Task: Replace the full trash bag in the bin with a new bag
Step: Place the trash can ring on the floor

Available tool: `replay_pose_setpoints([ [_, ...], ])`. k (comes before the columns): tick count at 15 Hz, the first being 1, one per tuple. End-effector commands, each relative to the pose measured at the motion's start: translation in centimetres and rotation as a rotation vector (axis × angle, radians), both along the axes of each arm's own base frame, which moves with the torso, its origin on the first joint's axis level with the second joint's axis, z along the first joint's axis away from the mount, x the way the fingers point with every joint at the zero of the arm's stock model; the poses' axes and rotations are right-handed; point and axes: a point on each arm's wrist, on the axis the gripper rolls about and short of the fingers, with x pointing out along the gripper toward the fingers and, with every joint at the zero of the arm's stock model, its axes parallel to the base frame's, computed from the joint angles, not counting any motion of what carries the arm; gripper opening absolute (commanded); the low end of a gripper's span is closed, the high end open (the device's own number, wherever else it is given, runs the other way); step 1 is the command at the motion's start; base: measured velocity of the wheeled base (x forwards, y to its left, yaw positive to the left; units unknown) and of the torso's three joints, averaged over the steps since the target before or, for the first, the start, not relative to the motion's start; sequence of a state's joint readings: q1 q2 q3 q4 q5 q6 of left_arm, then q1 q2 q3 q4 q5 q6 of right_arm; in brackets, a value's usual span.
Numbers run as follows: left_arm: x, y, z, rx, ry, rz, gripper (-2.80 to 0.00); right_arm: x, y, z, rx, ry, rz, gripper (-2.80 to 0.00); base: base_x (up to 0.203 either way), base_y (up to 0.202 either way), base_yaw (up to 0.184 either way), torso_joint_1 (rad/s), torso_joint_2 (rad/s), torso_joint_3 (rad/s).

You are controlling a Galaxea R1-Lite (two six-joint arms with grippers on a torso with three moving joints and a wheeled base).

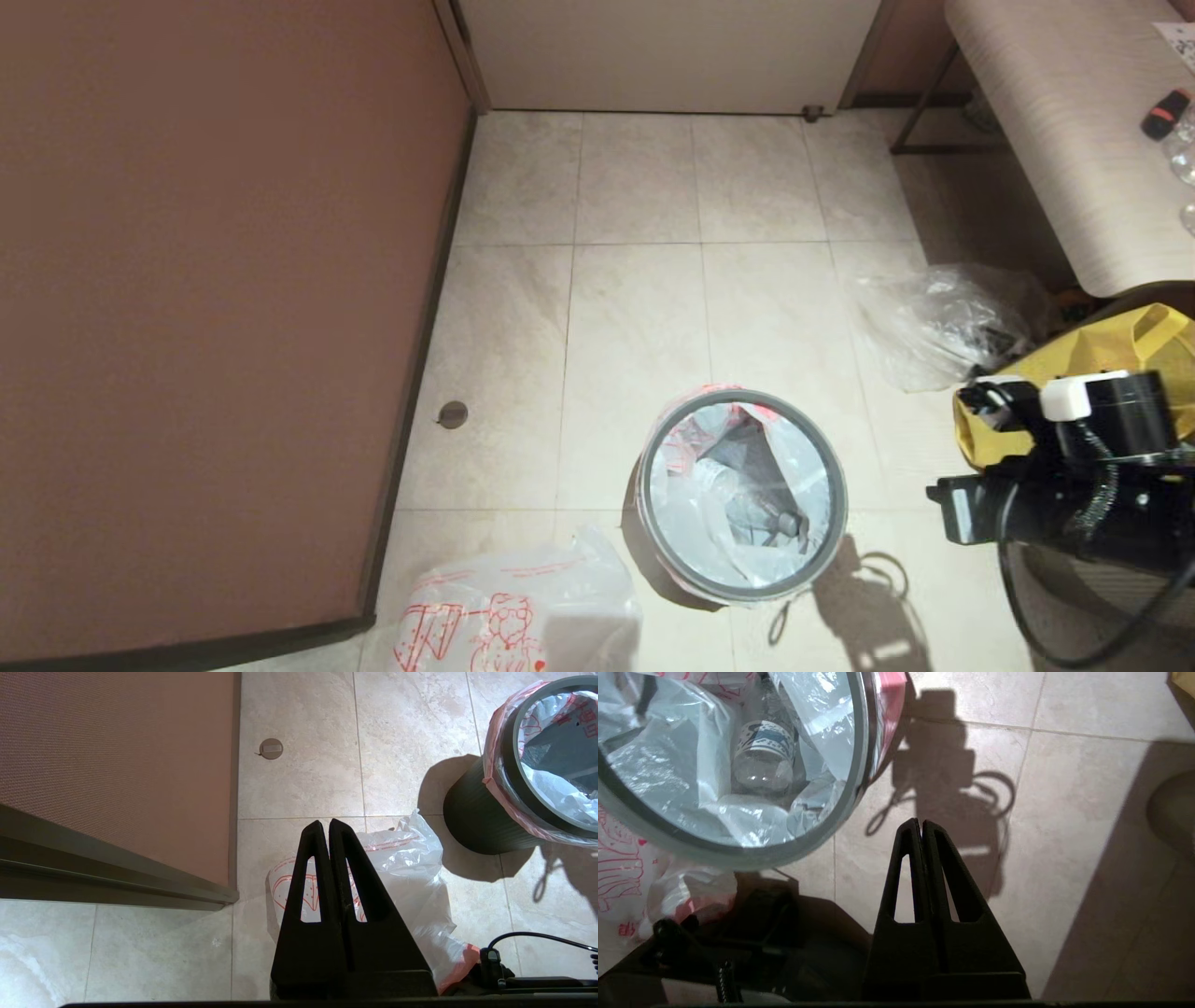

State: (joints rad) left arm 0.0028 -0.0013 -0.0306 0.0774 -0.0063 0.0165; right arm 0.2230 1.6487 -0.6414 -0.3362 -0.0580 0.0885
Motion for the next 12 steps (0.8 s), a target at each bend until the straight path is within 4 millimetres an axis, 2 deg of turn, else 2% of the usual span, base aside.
replay_pose_setpoints([
  [1, 0.0, 0.0, 0.0, 0.000, 0.002, 0.000, -2.80, 2.9, 1.2, -4.5, -0.030, 0.108, 0.012, -2.80, 0.000, 0.000, 0.000, 0.000, 0.00, 0.000],
  [2, 0.0, 0.0, 0.0, 0.000, 0.002, 0.000, -2.80, 3.8, 2.0, -5.1, -0.038, 0.095, 0.023, -2.80, 0.000, 0.000, 0.000, 0.000, 0.00, 0.000],
  [3, 0.0, 0.0, 0.0, 0.000, 0.002, 0.000, -2.80, 4.7, 2.9, -5.1, -0.051, 0.063, 0.039, -0.49, 0.000, 0.000, 0.000, 0.000, 0.00, 0.000],
  [4, 0.0, 0.0, 0.0, 0.000, 0.002, 0.000, -2.80, 5.4, 3.5, -5.2, -0.063, 0.047, 0.045, 0.00, 0.000, 0.000, 0.000, 0.000, 0.00, 0.000],
  [10, 0.0, 0.0, 0.0, 0.000, 0.002, 0.000, -2.80, 7.4, 4.9, -6.7, -0.101, 0.048, 0.034, 0.00, 0.000, 0.000, 0.000, 0.000, 0.00, 0.000],
  [11, 0.0, 0.0, 0.0, 0.000, 0.001, 0.000, -2.80, 7.4, 4.9, -6.9, -0.104, 0.054, 0.033, -2.80, 0.000, 0.000, 0.000, 0.000, 0.00, 0.000],
  [12, 0.0, 0.0, 0.0, 0.000, 0.002, -0.001, -2.80, 7.5, 5.0, -7.2, -0.107, 0.061, 0.033, -2.80, 0.000, 0.000, 0.000, 0.000, 0.00, 0.000],
])
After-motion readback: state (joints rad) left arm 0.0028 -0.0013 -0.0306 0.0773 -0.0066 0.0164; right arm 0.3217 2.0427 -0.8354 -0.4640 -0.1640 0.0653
